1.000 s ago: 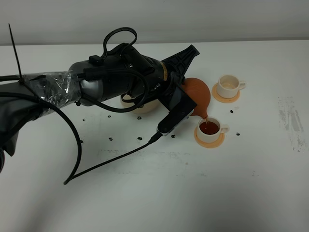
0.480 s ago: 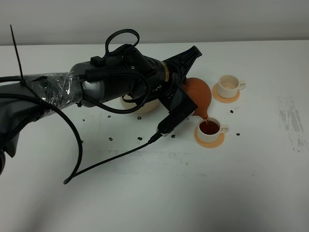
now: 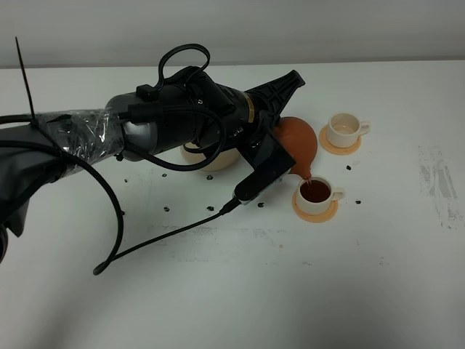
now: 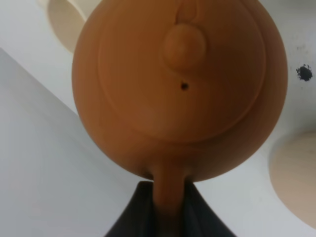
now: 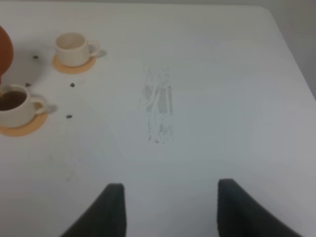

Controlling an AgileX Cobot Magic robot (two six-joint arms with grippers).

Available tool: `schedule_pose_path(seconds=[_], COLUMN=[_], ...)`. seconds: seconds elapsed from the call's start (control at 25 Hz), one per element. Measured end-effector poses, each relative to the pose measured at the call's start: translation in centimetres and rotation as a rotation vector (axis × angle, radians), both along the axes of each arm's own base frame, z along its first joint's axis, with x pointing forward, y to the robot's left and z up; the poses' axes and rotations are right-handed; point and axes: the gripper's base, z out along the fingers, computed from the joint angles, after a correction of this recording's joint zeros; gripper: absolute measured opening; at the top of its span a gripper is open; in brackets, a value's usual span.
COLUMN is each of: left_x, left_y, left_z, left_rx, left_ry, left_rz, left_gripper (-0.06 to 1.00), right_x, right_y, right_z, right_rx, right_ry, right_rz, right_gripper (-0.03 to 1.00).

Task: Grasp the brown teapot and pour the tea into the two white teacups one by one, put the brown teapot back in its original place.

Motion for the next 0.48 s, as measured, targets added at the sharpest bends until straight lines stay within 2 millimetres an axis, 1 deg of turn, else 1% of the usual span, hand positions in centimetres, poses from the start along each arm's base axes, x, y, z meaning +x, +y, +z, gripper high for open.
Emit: schedule_pose_path(seconds=[0.28, 0.48], left_x=[-0.01, -0.09], left_y=[-0.01, -0.07], left_z=[0.0, -0.04], left_rx=[0.002, -0.05], left_ry=[-0.001, 0.038], left_rz=[-0.003, 0.049], left_gripper=[0.11, 0.11], right_x=[0.0, 0.0], right_y=[0.0, 0.0], right_z=[0.0, 0.0], right_rx=[0.0, 0.0], right_ry=[0.0, 0.0], right_rz=[0.0, 0.0], right_gripper=[0.44, 0.44])
